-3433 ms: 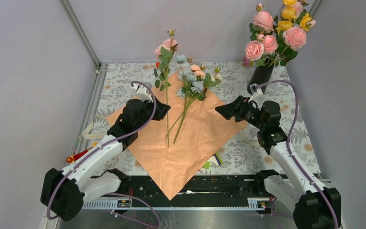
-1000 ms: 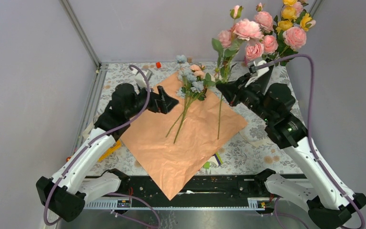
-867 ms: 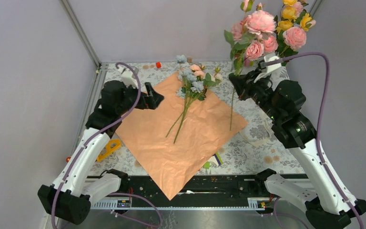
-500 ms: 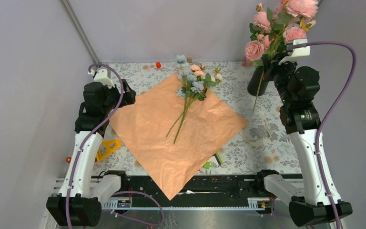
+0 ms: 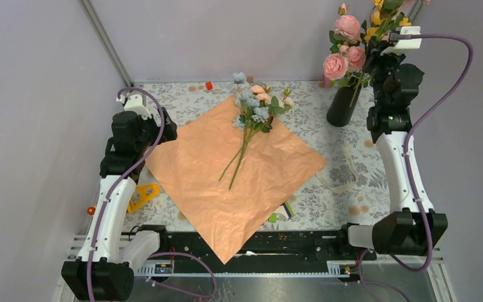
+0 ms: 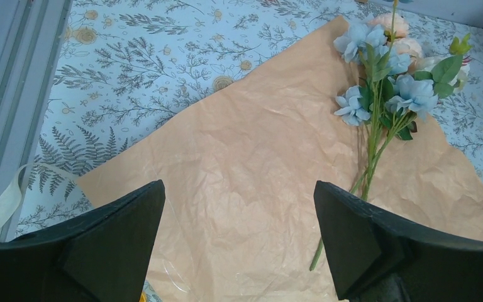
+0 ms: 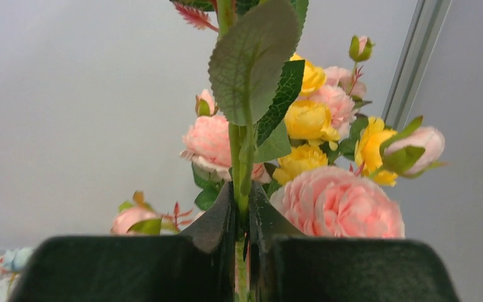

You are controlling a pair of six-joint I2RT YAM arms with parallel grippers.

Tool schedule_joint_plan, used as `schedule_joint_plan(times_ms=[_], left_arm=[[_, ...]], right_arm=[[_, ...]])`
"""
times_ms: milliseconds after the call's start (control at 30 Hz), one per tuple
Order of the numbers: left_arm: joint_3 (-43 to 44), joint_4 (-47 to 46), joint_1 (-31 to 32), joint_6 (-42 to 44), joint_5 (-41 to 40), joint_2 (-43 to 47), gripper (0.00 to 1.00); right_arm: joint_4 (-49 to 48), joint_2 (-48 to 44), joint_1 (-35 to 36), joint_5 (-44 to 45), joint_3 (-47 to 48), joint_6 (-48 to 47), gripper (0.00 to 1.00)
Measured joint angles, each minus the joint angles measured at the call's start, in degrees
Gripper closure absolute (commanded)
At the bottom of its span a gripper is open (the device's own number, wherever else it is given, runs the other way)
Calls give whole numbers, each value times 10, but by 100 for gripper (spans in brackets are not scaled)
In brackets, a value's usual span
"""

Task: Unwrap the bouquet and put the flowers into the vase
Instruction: Insert the fake flower into the vase.

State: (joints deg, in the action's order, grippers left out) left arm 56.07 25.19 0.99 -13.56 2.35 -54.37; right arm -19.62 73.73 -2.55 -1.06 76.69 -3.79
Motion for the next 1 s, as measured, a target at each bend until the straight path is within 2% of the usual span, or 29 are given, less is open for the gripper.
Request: schedule_joint_plan(times_ms=[367, 767, 1000], left_arm=[[0, 0, -1, 2, -6, -14, 2], [0, 0, -6, 2, -9, -20, 2], [0, 0, -6, 2, -9, -21, 2]], right_arm=[[-133, 79, -5, 12, 32, -19, 100], [-172, 109, -6, 24, 36, -30, 100], [-204, 110, -6, 36, 0, -30, 100]])
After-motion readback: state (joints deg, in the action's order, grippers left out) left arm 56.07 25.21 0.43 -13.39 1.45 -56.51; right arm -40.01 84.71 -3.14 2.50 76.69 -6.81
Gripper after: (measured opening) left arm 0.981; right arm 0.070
